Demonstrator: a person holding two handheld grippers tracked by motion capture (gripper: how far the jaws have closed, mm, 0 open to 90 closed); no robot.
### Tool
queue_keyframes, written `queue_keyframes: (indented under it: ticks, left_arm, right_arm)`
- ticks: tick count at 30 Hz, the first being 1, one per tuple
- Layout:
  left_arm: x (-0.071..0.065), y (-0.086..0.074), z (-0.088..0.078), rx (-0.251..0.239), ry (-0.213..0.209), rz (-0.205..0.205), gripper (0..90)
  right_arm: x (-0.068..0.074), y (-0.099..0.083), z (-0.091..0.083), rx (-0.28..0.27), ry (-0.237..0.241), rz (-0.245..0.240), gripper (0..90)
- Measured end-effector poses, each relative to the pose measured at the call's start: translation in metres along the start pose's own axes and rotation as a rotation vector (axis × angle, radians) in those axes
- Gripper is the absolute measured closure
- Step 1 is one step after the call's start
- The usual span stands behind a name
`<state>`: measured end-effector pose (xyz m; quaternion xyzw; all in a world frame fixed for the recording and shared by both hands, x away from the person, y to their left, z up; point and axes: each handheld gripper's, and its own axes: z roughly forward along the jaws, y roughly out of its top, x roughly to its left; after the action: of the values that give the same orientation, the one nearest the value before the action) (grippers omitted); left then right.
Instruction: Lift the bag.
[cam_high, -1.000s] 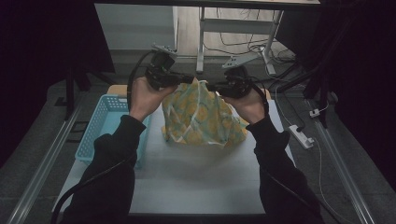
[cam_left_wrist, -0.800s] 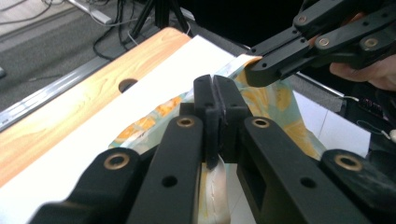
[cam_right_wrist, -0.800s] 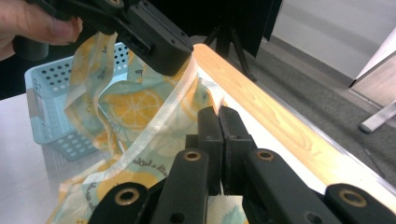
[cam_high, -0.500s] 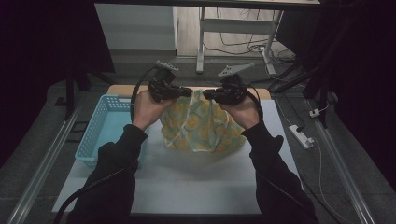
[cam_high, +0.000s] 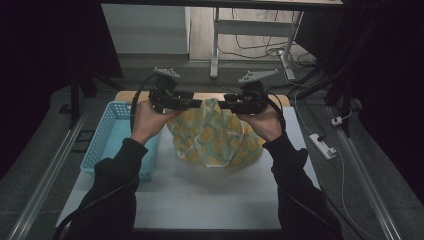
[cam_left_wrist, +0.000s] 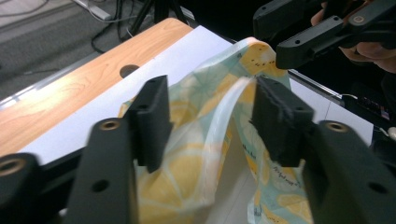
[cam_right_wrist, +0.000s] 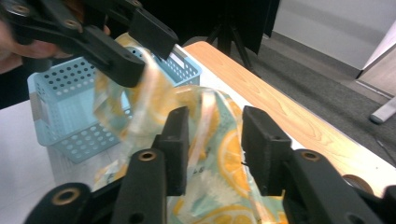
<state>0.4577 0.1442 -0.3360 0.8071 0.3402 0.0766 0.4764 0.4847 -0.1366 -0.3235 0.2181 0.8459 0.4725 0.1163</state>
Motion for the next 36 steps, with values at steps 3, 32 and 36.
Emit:
queue_keyframes:
  ticks: [3,32,36]
  left_arm:
    - [-0.003,-0.003,-0.005,-0.009,0.017,0.025,36.0]
    - [-0.02,-0.115,-0.043,0.018,0.046,0.0,0.0]
    - [-0.024,-0.134,-0.053,0.014,0.051,-0.026,0.0]
  right_arm:
    - [0.001,-0.002,-0.003,-0.014,0.004,0.009,54.3]
    - [0.025,-0.061,-0.029,-0.022,-0.037,0.044,11.7]
    - [0.029,-0.076,-0.034,-0.024,-0.043,0.051,8.8]
